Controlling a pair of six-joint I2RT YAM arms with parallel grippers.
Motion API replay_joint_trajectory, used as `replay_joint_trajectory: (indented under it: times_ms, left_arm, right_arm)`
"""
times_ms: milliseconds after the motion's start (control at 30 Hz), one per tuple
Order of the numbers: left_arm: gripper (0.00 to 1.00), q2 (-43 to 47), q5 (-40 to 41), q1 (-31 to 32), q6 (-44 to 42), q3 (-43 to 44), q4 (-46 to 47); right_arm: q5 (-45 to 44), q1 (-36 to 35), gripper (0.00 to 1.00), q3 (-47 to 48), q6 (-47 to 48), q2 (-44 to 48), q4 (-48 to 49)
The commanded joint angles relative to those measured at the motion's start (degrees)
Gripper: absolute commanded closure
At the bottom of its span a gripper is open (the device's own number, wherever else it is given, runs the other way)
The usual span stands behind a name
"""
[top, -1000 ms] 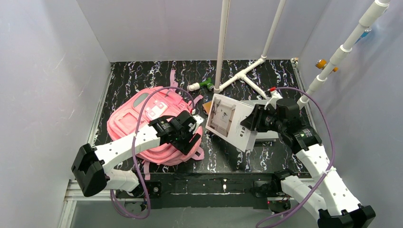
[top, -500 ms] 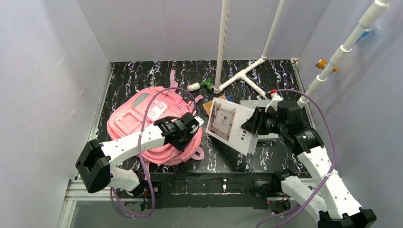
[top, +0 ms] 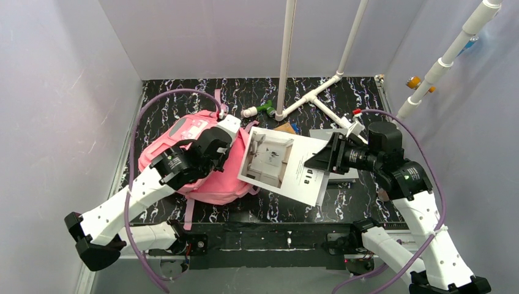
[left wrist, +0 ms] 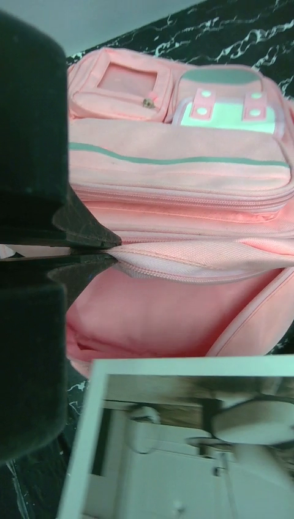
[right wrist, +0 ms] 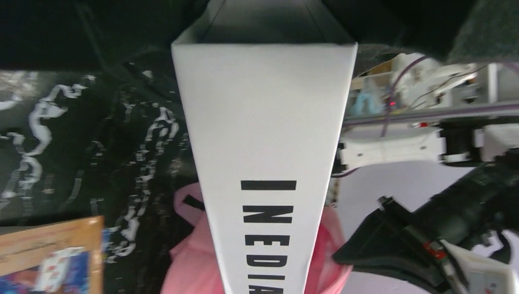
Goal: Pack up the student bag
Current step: Pick up the book from the center of the board.
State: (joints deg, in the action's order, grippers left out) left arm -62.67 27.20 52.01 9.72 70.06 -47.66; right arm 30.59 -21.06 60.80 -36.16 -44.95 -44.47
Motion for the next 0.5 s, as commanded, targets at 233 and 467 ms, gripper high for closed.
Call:
replay_joint_trajectory:
  times_ms: [233, 467]
  left_arm:
    - [1.0, 6.7, 4.4, 0.1, -3.6, 5.4, 7.6]
    - [1.0, 9.1, 9.5, 0.1, -0.1, 6.7, 7.9]
  right_arm:
    - [16.3, 0.1, 0.99, -15.4, -35.8, 3.3, 42.0]
    - [15.5, 0.1, 0.99, -20.6, -38.1, 3.2, 45.4]
